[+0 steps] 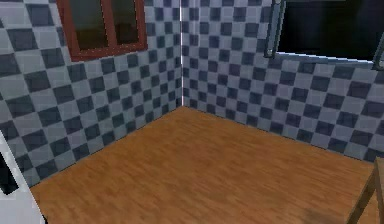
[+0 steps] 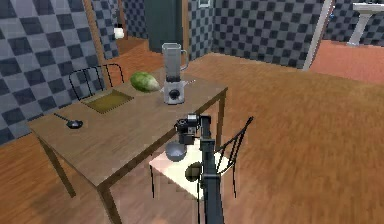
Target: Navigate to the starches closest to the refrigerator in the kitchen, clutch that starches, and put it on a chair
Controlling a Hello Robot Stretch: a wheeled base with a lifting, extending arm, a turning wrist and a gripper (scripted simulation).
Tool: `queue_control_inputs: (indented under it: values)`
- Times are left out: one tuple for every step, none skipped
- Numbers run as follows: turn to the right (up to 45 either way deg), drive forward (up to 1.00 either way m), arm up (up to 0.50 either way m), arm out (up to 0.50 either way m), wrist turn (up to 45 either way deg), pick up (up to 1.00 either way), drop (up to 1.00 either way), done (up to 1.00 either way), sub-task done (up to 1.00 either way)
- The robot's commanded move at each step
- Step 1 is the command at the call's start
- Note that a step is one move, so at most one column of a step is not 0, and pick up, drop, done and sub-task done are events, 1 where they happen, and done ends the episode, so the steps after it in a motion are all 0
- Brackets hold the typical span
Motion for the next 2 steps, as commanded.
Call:
queue_control_inputs:
  values:
    - [0.0,0.00,0.00,-0.08,0.0,0.00,0.00,0.00,0.00]
    - [0.0,0.00,0.00,0.00,0.0,0.00,0.00,1.00,0.00]
